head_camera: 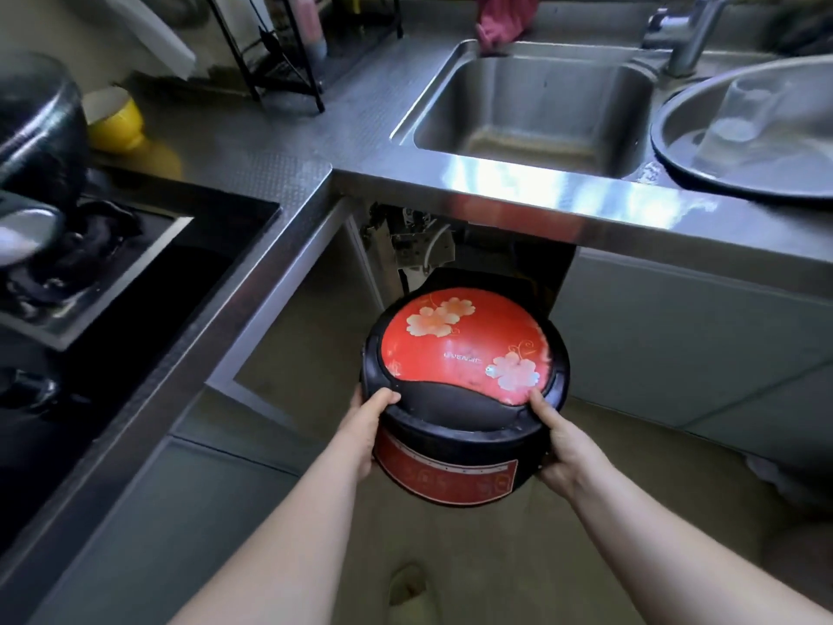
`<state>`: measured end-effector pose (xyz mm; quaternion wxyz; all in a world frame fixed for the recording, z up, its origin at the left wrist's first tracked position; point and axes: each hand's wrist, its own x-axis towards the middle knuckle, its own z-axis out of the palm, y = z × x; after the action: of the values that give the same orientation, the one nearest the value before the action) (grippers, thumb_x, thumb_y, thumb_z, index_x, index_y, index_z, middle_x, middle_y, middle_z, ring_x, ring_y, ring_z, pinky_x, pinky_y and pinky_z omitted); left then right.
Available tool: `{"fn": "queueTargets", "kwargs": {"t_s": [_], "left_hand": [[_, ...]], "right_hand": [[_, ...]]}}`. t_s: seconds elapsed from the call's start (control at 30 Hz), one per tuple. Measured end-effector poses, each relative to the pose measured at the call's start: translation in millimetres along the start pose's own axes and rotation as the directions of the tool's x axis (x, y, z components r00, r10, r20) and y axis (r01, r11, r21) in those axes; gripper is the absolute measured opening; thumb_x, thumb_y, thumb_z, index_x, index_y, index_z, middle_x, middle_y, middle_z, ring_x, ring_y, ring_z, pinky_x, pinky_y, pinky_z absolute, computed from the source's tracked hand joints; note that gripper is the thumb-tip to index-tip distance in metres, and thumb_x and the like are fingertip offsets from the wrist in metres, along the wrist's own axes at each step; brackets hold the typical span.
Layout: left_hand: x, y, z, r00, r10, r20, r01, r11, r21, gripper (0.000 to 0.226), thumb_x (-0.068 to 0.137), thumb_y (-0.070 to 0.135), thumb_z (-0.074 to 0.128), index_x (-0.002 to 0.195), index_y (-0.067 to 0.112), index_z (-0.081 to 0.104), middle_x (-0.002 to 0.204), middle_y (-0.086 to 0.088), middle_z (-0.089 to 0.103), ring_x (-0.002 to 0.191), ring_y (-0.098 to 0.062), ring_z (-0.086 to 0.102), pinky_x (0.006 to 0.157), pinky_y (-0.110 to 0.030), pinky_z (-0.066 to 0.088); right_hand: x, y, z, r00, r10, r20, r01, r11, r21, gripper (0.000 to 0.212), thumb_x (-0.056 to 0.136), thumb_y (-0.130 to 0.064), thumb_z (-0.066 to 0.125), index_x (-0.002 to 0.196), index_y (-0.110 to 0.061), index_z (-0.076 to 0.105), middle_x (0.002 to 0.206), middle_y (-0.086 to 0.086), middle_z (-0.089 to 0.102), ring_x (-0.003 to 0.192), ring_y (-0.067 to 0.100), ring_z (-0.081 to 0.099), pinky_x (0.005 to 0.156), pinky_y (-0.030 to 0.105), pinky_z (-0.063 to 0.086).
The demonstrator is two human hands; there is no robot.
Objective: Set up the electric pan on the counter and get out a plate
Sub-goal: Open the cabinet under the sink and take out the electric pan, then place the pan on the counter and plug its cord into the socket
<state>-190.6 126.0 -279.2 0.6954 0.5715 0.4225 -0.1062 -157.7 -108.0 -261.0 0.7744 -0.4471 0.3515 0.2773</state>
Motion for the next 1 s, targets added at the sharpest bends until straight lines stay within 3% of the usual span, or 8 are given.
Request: {"fn": "queueTargets", "kwargs": {"t_s": [0.07,0.2,0.33,0.5,0.67,0.77,0.93,1.0], "left_hand": [[-15.3,5.3,-0.8,1.0,0.01,-0.013,-0.01,1.0,-0.014,0.046,0.081,0.024,0.065,0.125,0.031,0.056,0.114,-0.004,0.069,0.1,-0.026,0.065,0.07,-0.031,0.051],[-41.5,15.1,-6.6,0.999,0.03,-0.022,-0.03,0.999,-0.024,0.058,0.072,0.029,0.068,0.128,0.035,0.054,0.116,-0.003,0.069,0.102,-0.026,0.065,0.072,-0.033,0.052],[-60.4,22.7,-13.7,0.999,0.032,-0.02,-0.033,0.999,-0.022,0.069,0.06,0.036,0.069,0.127,0.038,0.053,0.114,-0.002,0.069,0.101,-0.026,0.066,0.074,-0.035,0.054],[-79.5,29.4,-22.5,0.999,0.038,-0.014,-0.038,0.999,-0.03,0.049,0.078,0.03,0.066,0.125,0.038,0.053,0.111,-0.002,0.07,0.097,-0.025,0.065,0.076,-0.036,0.053],[-103.9,43.3,-30.2,0.999,0.047,0.007,-0.046,0.998,-0.05,0.046,0.077,0.029,0.066,0.121,0.038,0.055,0.11,-0.003,0.071,0.097,-0.026,0.066,0.071,-0.033,0.052],[-114.9,55.1,-34.7,0.999,0.052,0.012,-0.052,0.998,-0.043,0.046,0.078,0.029,0.066,0.122,0.036,0.054,0.109,-0.004,0.07,0.096,-0.026,0.066,0.071,-0.033,0.052],[-146.3,78.5,-38.4,0.998,0.056,0.031,-0.055,0.997,-0.05,0.044,0.082,0.03,0.064,0.124,0.03,0.052,0.11,-0.007,0.068,0.087,-0.024,0.063,0.065,-0.031,0.05],[-158.4,89.2,-40.2,0.996,0.07,0.052,-0.067,0.996,-0.05,0.059,0.072,0.037,0.069,0.128,0.026,0.053,0.114,-0.009,0.068,0.088,-0.025,0.064,0.062,-0.029,0.049]], "right_hand": [[-13.7,-3.7,0.1,1.0,0.009,0.018,-0.009,1.0,-0.008,0.027,0.086,-0.033,0.067,0.096,-0.007,0.066,0.09,0.011,0.072,0.086,0.024,0.066,0.072,0.035,0.051],[-33.2,-8.3,3.8,1.0,0.013,0.027,-0.013,1.0,-0.004,0.026,0.086,-0.032,0.068,0.09,-0.007,0.067,0.072,0.008,0.076,0.083,0.025,0.067,0.071,0.036,0.051],[-48.4,-8.2,6.3,0.999,0.011,0.043,-0.011,1.0,-0.013,0.034,0.081,-0.036,0.072,0.097,-0.006,0.069,0.082,0.011,0.077,0.09,0.027,0.069,0.074,0.037,0.053],[-73.3,-9.3,11.3,0.999,-0.01,0.051,0.011,1.0,-0.025,0.037,0.08,-0.038,0.072,0.1,-0.007,0.07,0.087,0.011,0.077,0.09,0.026,0.07,0.074,0.037,0.053],[-99.7,-15.5,20.3,0.998,-0.046,0.037,0.047,0.998,-0.047,0.061,0.069,-0.043,0.078,0.116,-0.005,0.068,0.11,0.015,0.072,0.103,0.028,0.069,0.086,0.039,0.054],[-114.4,-21.0,27.4,0.997,-0.053,0.061,0.056,0.997,-0.048,0.063,0.072,-0.043,0.076,0.12,-0.003,0.066,0.113,0.016,0.071,0.105,0.03,0.068,0.093,0.04,0.052],[-148.0,-34.3,40.1,0.993,-0.096,0.074,0.099,0.994,-0.038,0.056,0.077,-0.04,0.074,0.119,-0.002,0.067,0.11,0.017,0.072,0.095,0.026,0.071,0.078,0.035,0.055],[-161.9,-41.3,46.0,0.99,-0.111,0.087,0.114,0.993,-0.03,0.054,0.079,-0.039,0.074,0.118,-0.002,0.067,0.106,0.015,0.073,0.082,0.024,0.074,0.071,0.033,0.055]]}}
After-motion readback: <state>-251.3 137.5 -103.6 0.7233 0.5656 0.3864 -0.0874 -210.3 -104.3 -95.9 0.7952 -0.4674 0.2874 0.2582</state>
